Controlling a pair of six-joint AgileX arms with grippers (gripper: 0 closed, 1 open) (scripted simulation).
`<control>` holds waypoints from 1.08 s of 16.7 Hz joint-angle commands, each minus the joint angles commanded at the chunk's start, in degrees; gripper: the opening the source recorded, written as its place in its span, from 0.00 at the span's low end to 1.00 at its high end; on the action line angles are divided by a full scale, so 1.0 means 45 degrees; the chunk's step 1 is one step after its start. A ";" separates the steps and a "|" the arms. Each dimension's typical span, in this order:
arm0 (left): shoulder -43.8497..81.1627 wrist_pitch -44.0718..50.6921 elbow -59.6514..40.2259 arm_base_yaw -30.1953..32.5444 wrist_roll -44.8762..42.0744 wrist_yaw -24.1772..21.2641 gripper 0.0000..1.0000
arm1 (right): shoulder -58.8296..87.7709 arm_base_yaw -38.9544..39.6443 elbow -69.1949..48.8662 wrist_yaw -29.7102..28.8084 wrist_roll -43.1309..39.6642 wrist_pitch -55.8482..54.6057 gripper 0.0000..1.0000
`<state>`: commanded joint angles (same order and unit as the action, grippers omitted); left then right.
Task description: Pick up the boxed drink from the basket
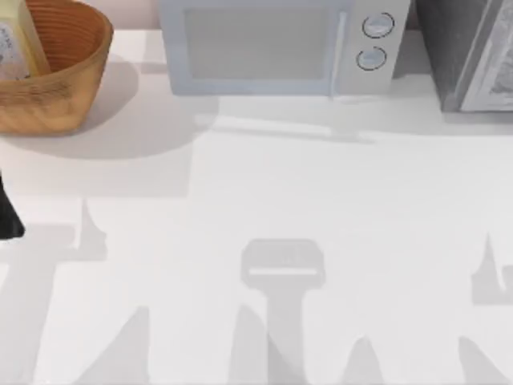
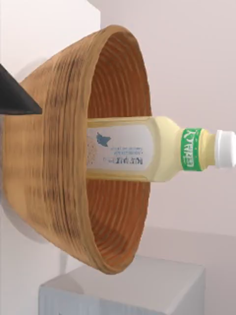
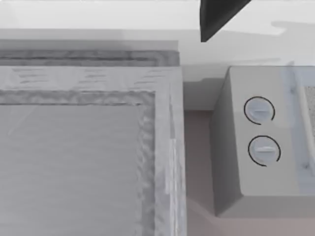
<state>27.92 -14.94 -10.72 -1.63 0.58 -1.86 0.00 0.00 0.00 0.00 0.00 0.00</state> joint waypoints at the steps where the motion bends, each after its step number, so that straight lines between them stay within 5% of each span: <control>1: 0.1056 -0.0638 -0.0475 -0.0057 -0.0009 -0.0077 1.00 | 0.0000 0.0000 0.0000 0.0000 0.0000 0.0000 1.00; 18: 1.8663 -1.1008 -0.8225 -0.0926 -0.0258 -0.1350 1.00 | 0.0000 0.0000 0.0000 0.0000 0.0000 0.0000 1.00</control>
<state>111.90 -64.48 -47.74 -5.80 -0.58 -7.93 0.00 0.00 0.00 0.00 0.00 0.00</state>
